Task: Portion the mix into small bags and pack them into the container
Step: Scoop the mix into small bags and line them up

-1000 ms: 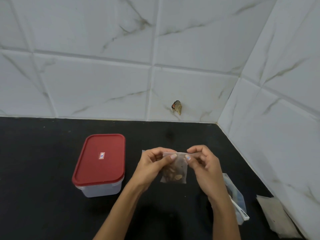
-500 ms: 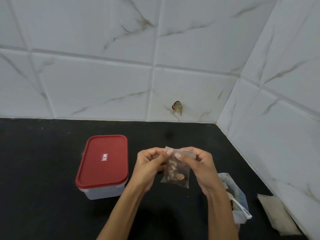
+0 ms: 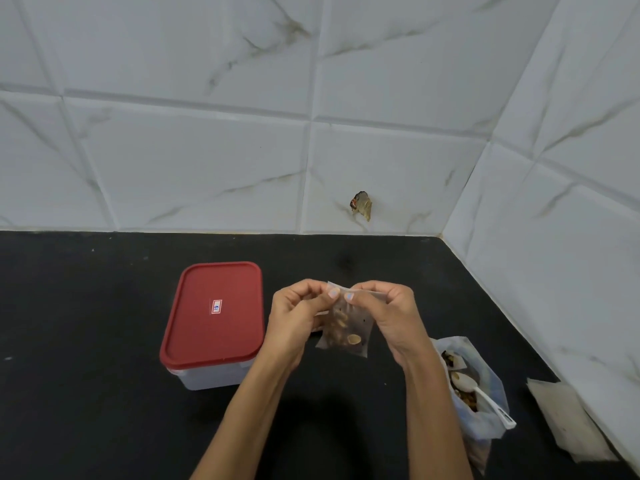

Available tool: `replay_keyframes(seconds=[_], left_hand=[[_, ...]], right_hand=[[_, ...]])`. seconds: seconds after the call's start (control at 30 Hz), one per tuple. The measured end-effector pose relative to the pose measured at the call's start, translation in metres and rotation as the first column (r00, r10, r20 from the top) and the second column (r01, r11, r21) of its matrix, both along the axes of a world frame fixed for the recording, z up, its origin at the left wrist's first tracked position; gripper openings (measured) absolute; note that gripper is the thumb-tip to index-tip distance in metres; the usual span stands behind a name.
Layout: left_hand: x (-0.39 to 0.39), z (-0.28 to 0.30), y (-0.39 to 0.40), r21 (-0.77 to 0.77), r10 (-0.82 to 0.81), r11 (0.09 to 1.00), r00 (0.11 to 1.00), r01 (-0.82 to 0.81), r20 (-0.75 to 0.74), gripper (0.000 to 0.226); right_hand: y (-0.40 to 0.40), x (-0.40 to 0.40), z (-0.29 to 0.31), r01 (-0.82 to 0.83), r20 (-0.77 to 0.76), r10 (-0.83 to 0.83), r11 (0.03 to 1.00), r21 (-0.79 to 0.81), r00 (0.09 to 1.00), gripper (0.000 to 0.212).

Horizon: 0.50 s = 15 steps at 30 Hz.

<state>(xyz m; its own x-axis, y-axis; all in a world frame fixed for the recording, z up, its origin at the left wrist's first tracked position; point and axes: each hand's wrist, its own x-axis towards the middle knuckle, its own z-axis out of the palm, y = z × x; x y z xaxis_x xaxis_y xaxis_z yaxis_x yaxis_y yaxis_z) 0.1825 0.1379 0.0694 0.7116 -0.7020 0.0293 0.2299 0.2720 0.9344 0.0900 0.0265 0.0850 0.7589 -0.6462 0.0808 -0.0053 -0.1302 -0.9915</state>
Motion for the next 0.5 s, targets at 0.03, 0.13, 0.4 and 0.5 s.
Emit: replay_keyframes(seconds=[0.03, 0.13, 0.4, 0.5], left_hand=[[0.000, 0.000, 0.000, 0.007, 0.015, 1.000, 1.000, -0.015, 0.006, 0.029], [-0.002, -0.002, -0.004, 0.021, 0.061, 0.998, 0.998, -0.062, 0.020, 0.023], [0.007, -0.016, -0.011, 0.096, 0.221, 0.971, 0.975, -0.219, -0.011, 0.028], [0.007, -0.017, -0.014, 0.108, 0.251, 0.963, 0.968, -0.248, -0.014, 0.028]], right_hand=[[0.000, 0.001, -0.001, 0.005, 0.001, -0.005, 1.000, -0.005, 1.000, 0.009], [0.003, 0.002, -0.005, 0.029, 0.063, -0.030, 0.999, 0.023, 0.998, 0.003], [0.001, 0.001, -0.011, 0.007, 0.082, -0.022, 0.986, 0.167, 0.996, 0.003], [0.001, 0.001, -0.013, -0.003, 0.109, -0.024, 0.970, 0.241, 0.994, 0.014]])
